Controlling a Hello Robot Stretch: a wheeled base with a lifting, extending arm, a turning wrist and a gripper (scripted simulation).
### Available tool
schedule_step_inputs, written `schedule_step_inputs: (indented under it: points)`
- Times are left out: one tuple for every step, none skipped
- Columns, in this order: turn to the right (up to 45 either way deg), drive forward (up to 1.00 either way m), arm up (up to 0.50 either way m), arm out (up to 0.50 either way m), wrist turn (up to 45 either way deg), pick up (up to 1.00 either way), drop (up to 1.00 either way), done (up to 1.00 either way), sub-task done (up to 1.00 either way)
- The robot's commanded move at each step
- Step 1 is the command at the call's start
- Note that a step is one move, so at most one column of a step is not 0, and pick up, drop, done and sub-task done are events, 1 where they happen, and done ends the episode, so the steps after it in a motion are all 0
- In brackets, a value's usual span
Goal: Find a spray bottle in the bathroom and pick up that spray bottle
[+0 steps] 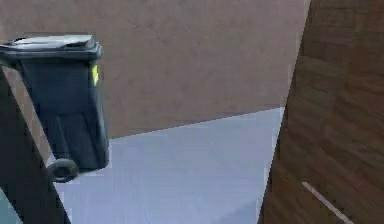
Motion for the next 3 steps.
schedule_step_inputs:
  points:
    - [0.0,0.8,0.0,0.0,0.0,0.0,0.0,0.0,0.0]
    - [24.0,0.0,0.0,0.0,0.0,0.0,0.0,0.0,0.0]
    - [0.0,0.2,0.0,0.0,0.0,0.0,0.0,0.0,0.0]
